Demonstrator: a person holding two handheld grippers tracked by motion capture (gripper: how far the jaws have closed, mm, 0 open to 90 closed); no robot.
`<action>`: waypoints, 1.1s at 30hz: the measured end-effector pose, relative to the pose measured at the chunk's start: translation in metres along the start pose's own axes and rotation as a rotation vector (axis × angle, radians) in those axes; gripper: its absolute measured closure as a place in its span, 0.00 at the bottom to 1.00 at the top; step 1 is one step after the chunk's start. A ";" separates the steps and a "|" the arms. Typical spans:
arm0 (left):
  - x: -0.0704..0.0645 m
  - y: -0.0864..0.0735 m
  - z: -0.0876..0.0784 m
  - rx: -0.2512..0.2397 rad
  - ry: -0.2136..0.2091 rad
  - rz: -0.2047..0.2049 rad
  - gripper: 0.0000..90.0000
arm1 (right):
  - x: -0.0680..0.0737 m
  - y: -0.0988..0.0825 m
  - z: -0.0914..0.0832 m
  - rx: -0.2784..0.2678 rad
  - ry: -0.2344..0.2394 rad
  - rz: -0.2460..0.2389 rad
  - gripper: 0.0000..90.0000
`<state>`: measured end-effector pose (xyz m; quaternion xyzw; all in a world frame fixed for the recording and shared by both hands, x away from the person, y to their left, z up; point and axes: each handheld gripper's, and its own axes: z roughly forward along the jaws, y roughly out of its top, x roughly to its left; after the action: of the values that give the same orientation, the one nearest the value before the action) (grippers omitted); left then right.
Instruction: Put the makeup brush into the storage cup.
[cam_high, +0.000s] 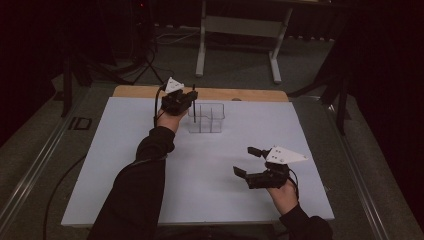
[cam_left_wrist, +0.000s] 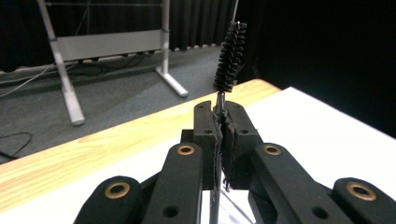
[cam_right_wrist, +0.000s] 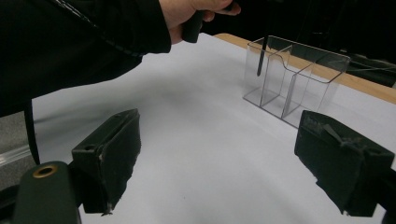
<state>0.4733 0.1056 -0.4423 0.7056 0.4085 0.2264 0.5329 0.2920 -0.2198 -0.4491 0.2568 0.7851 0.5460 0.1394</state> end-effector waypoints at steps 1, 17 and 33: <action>0.000 -0.001 0.001 0.003 0.006 -0.005 0.95 | 0.000 0.000 0.000 0.000 0.000 0.001 0.16; -0.002 0.004 -0.001 0.065 0.068 -0.111 0.28 | -0.002 0.000 -0.001 -0.006 -0.006 0.007 0.16; -0.020 0.011 -0.027 0.016 -0.036 -0.087 0.01 | -0.004 0.001 -0.001 -0.009 -0.018 0.008 0.16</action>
<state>0.4454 0.1035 -0.4207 0.6952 0.4311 0.1871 0.5439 0.2952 -0.2228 -0.4485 0.2642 0.7804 0.5476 0.1457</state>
